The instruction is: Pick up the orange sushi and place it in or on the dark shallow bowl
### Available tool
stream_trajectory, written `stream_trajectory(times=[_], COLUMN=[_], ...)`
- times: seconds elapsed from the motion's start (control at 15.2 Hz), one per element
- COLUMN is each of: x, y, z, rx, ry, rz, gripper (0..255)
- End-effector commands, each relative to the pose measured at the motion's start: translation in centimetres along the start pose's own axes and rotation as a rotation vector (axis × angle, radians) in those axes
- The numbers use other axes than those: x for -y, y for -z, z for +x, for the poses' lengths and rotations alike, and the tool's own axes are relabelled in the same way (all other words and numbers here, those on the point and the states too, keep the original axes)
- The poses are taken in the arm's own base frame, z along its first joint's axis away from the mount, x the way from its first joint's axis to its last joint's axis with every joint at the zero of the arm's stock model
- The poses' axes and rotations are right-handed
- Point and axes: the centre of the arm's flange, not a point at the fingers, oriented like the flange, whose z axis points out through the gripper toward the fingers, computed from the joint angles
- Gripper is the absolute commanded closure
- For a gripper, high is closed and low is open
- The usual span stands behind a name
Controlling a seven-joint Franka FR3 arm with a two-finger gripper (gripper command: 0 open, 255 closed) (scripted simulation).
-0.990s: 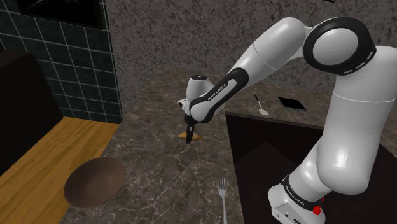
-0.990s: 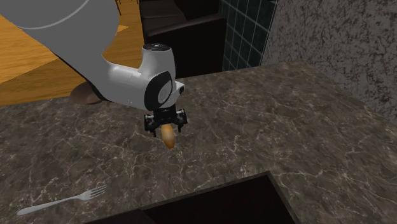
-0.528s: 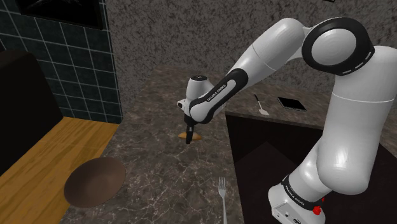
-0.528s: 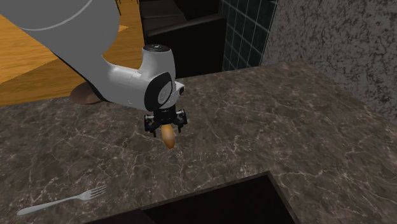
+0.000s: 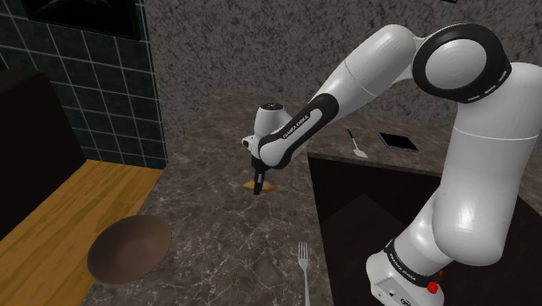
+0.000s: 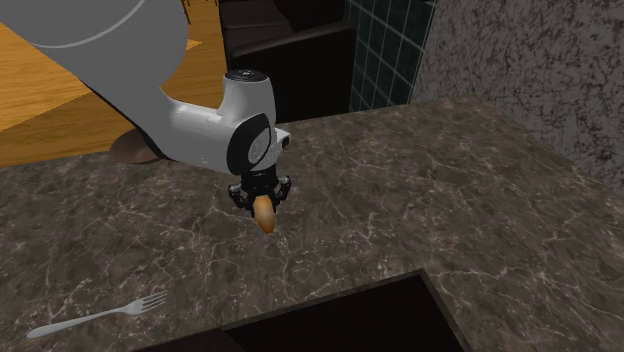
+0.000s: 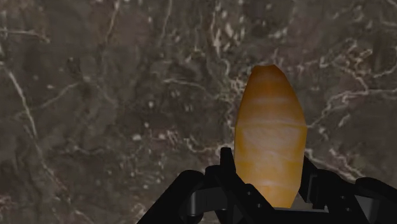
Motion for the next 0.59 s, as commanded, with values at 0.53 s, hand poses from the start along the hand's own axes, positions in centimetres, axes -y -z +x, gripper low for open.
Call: stream_trajectory(times=[0.53], x=[0.2], y=[3.7], z=[-0.1], rx=[0.000], ry=[0.000], rz=[0.000], gripper=[255])
